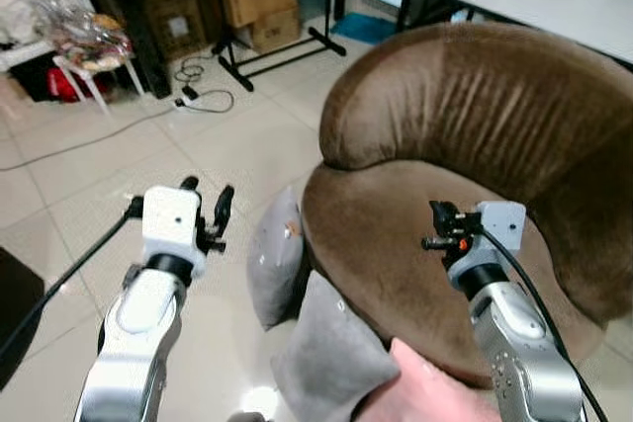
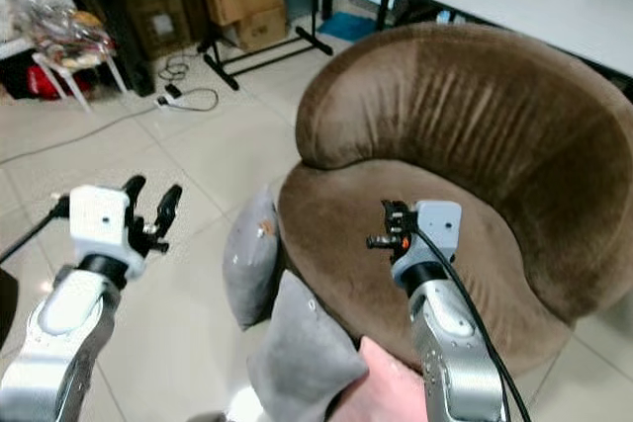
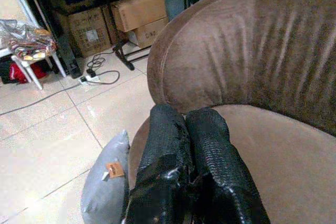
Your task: Move the pillow to the sofa from floor
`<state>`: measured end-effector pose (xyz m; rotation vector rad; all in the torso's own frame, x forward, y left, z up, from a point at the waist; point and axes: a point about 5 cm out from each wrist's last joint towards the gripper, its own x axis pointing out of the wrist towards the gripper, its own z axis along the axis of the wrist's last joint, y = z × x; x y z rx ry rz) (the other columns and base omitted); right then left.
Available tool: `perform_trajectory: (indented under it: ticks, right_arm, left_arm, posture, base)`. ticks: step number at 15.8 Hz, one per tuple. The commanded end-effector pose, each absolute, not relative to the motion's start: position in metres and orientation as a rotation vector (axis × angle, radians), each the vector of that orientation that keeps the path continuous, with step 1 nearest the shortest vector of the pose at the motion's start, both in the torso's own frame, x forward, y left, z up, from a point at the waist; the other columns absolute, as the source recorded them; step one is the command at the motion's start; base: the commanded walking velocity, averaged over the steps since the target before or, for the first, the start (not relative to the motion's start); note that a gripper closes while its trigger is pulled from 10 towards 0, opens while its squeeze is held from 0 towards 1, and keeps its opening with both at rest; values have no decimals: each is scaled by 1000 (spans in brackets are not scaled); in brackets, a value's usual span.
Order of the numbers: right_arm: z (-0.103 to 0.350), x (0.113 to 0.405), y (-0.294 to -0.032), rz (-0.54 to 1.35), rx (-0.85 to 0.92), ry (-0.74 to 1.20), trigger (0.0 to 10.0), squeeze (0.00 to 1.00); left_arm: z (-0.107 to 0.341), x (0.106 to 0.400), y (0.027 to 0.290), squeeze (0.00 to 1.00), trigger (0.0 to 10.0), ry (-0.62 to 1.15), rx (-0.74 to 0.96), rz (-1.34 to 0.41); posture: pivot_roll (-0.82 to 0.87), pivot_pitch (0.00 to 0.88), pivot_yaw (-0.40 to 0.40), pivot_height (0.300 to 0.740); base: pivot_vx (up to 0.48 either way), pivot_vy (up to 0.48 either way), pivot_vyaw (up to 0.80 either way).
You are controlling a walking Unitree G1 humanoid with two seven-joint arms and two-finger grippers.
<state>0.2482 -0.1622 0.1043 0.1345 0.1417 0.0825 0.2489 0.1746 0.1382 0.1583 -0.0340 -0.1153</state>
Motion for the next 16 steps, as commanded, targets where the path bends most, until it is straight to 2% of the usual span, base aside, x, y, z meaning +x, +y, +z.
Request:
perform_trajectory:
  ticks: [1,3,4,12,16]
  right_arm:
    - [105,249,-171,1,133,149,10000,0]
    - [106,251,-174,-43,115,142,10000,0]
    - [110,253,-178,-75,7,112,10000,0]
    - [113,257,-183,-121,164,37,10000,0]
    - [108,260,-177,-76,102,79,10000,0]
  left_arm:
    - [135,253,175,0,10000,-30,192,-127]
    - [136,258,175,0,10000,-34,196,-136]
    - [137,262,173,0,10000,-44,199,-148]
    - [137,275,173,0,10000,-55,204,-174]
    - [135,276,174,0,10000,-58,202,-161]
  posture:
    - [-128,0,37,740]
    - [-139,0,52,740]
    - [-147,0,63,740]
    - [-168,0,92,740]
    - [-160,0,78,740]
  base:
    - [0,0,0]
    - [0,0,0]
    - [0,0,0]
    - [0,0,0]
    - [0,0,0]
